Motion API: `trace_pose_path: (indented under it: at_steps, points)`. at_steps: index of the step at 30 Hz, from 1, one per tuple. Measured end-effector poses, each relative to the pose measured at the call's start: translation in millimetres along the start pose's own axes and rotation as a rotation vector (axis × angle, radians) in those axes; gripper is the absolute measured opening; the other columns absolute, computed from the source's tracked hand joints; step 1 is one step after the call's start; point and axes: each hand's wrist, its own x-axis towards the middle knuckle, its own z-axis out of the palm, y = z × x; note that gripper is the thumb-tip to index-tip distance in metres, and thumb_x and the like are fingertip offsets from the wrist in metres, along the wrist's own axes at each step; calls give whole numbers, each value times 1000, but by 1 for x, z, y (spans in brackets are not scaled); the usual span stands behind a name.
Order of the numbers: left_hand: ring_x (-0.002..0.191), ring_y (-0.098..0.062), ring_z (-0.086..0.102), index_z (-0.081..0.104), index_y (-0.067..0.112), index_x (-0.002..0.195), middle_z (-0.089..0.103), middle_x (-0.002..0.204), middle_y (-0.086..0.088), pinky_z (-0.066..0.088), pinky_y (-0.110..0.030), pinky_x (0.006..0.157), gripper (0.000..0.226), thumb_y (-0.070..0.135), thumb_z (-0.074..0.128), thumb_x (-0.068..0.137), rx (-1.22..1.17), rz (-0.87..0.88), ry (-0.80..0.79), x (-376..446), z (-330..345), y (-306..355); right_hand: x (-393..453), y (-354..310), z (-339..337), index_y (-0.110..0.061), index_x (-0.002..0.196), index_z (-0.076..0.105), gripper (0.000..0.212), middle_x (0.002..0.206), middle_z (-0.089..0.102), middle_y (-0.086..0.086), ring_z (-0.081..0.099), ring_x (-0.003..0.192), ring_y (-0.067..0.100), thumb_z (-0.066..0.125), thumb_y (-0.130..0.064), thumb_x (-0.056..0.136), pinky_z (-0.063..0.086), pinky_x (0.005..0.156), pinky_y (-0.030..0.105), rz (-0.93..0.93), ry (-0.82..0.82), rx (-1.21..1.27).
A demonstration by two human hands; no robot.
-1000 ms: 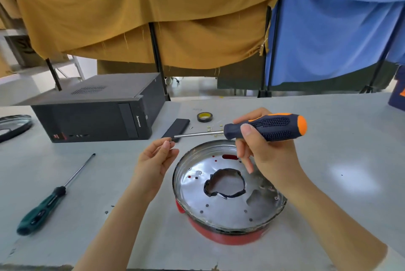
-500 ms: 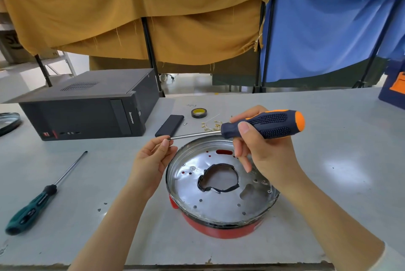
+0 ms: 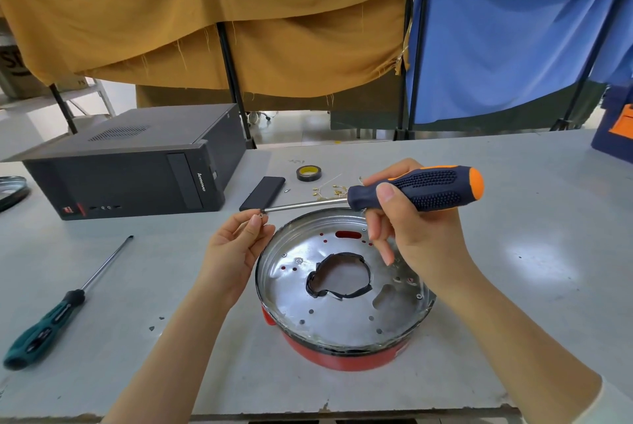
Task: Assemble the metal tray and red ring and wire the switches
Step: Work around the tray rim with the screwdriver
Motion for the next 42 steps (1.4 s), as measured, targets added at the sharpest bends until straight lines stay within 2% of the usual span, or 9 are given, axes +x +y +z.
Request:
trace_pose_path:
  at_steps: [8, 14, 20, 28, 31, 35, 38, 40, 42]
  points:
    - [74, -14, 71, 67, 11, 90, 69, 77, -2, 59, -23, 77, 15, 6, 53, 95, -5, -1, 7, 0, 0, 1, -2, 3, -2, -20, 84, 60, 15, 52, 56, 8, 41, 29, 19, 58, -35, 83, 37, 38, 19, 10, -10, 1]
    - [74, -13, 71, 67, 10, 90, 71, 76, -2, 58, -21, 75, 15, 5, 53, 94, 36, 13, -22, -1, 0, 3, -1, 0, -2, -14, 81, 58, 21, 52, 55, 14, 40, 28, 21, 56, -35, 83, 37, 37, 20, 24, 23, 0]
    - [75, -12, 72, 67, 11, 88, 73, 74, 0, 58, -19, 75, 20, -1, 52, 93, 86, 58, -42, -4, -2, 4, 2, -2, 0, -2, 72, 52, 38, 50, 56, 10, 42, 27, 18, 55, -38, 86, 37, 39, 18, 48, 68, 10]
    - [76, -12, 72, 76, 23, 74, 75, 76, 0, 57, -19, 72, 21, 7, 63, 80, 169, 119, -69, -9, -3, 3, -3, 2, 3, -10, 53, 49, 45, 46, 55, 11, 42, 24, 21, 53, -37, 88, 39, 37, 16, 130, 209, -37]
    - [76, -12, 73, 77, 23, 75, 76, 78, -3, 57, -20, 71, 15, 13, 66, 73, 155, 97, -82, -11, -2, 1, -1, 0, 3, -17, 53, 49, 41, 43, 52, 12, 36, 23, 17, 57, -43, 83, 32, 34, 15, 119, 262, -37]
    - [77, -12, 73, 78, 24, 76, 76, 79, -4, 57, -20, 71, 13, 16, 69, 71, 150, 107, -62, -9, -1, 0, 1, 2, 3, -24, 51, 52, 37, 40, 50, 5, 34, 24, 12, 55, -37, 86, 30, 33, 14, 96, 350, 1]
    - [81, -13, 72, 77, 26, 79, 76, 83, -3, 56, -19, 74, 11, 20, 73, 70, 244, 167, -53, -9, -1, 2, 1, 1, 3, -24, 56, 58, 32, 41, 51, 4, 36, 25, 12, 56, -37, 86, 30, 32, 14, 89, 358, 44]
    - [81, -12, 72, 77, 27, 79, 76, 83, -1, 55, -17, 74, 15, 13, 72, 78, 306, 195, -33, -8, -1, 2, 2, -2, 1, -22, 67, 65, 24, 42, 51, 4, 36, 25, 12, 59, -37, 85, 29, 31, 14, 102, 326, 60]
    - [80, -11, 72, 77, 29, 78, 76, 82, 1, 54, -16, 72, 23, 7, 69, 81, 346, 209, -28, -8, -1, 1, 4, -3, -1, -15, 72, 67, 27, 41, 49, 4, 35, 24, 11, 60, -38, 85, 28, 30, 13, 105, 283, 44]
